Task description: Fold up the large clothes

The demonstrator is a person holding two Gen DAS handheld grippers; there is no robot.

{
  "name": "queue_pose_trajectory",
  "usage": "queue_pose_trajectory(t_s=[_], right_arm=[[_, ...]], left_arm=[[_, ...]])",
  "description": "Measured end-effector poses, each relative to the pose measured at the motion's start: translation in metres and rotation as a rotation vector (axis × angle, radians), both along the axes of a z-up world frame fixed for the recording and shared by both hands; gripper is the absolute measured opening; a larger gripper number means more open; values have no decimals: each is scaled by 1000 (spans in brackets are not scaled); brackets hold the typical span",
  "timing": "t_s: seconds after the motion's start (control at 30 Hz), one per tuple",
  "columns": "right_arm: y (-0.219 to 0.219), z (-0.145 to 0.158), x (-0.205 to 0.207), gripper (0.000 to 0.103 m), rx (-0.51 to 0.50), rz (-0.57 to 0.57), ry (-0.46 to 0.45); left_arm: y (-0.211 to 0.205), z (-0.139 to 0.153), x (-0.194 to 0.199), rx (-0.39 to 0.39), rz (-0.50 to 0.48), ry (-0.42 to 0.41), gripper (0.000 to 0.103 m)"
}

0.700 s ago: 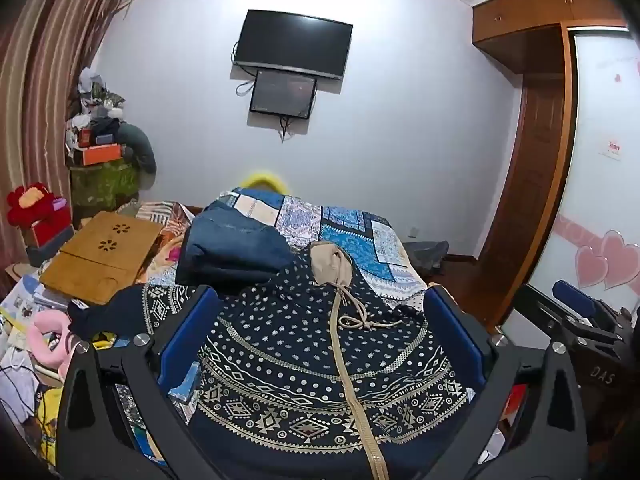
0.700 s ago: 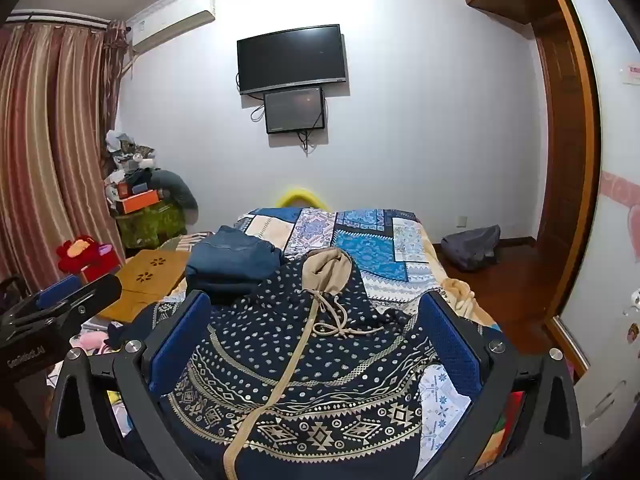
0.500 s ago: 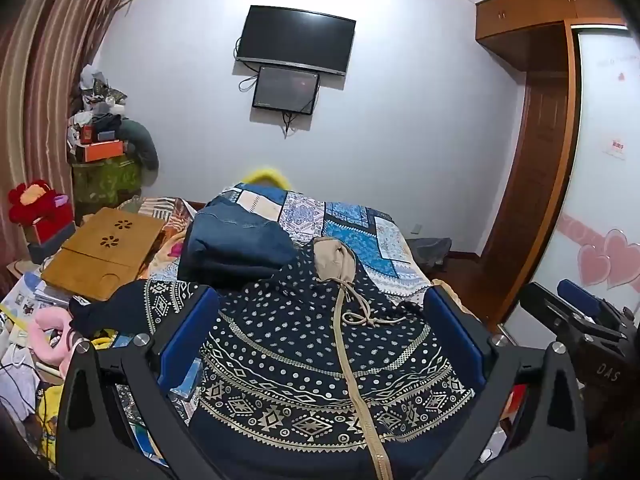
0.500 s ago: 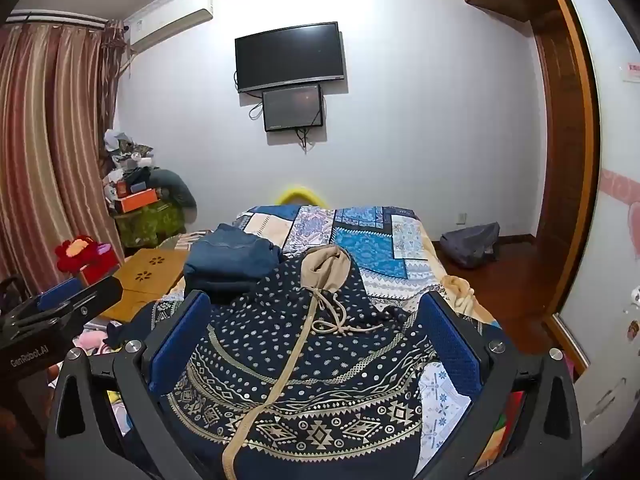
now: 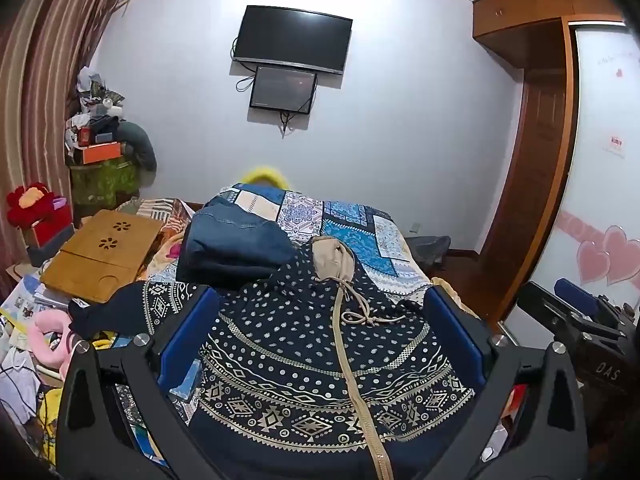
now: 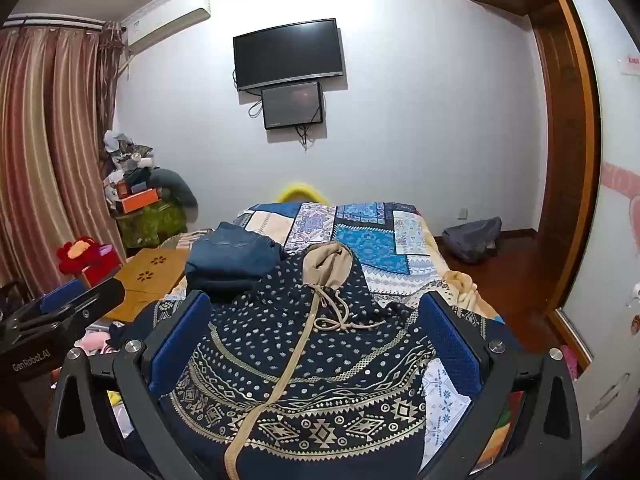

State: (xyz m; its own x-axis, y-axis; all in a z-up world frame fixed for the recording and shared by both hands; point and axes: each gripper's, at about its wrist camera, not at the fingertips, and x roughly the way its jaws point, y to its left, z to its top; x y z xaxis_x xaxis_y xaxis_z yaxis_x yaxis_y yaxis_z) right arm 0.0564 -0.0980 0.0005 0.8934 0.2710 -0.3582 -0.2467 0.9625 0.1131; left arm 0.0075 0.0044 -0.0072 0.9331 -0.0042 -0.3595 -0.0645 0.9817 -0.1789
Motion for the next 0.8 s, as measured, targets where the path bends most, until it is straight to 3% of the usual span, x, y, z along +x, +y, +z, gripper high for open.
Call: queue_pose_trajectory(t_s=[0.8], right_arm=[[4,-3,2,103,-1,2,2]], left_arm=[[0,-2,1,6,-6,1,103]])
